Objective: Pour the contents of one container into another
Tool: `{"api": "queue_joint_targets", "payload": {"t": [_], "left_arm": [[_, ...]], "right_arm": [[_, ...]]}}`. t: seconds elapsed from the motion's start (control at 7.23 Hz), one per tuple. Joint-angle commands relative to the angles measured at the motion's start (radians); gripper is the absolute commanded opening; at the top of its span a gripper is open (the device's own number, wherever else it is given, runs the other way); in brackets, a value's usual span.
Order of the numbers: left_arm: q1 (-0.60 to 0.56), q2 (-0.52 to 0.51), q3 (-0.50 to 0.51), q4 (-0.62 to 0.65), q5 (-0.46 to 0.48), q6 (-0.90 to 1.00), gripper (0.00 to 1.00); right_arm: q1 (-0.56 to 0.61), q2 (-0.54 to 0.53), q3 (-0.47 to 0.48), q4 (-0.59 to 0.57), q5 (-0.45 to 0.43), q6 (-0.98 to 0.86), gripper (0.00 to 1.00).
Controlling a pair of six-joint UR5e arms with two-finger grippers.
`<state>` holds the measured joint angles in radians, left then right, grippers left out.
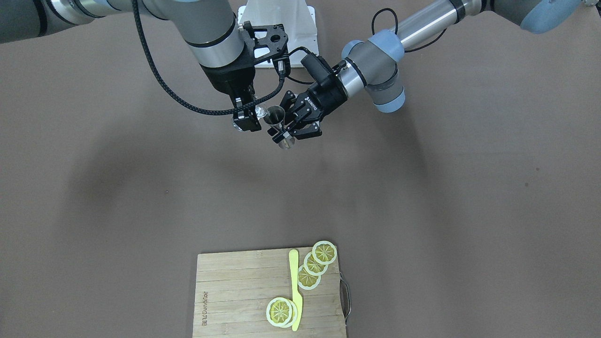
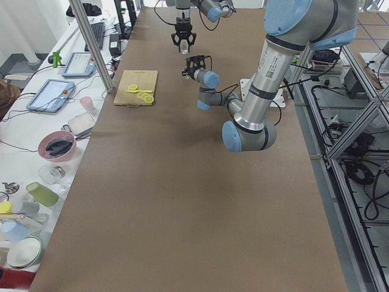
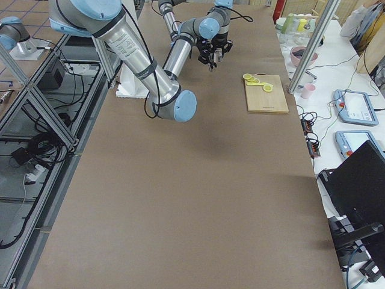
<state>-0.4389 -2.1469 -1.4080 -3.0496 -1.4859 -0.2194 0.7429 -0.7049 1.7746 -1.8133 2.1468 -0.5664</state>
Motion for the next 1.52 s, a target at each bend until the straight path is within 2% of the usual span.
{"api": "queue_joint_targets", "payload": {"t": [0.0, 1.38], "left_arm": [[0.003, -0.001, 0.003, 0.0, -0.001, 0.0, 0.0], [0.006, -0.002, 0.003, 0.002, 0.001, 0.0, 0.0]], "right_arm": [[-0.006, 0.008, 0.0, -0.018, -0.025, 0.0, 0.0], [-0.065, 0.045, 0.005, -0.136, -0.13, -0.026, 0.0]]}}
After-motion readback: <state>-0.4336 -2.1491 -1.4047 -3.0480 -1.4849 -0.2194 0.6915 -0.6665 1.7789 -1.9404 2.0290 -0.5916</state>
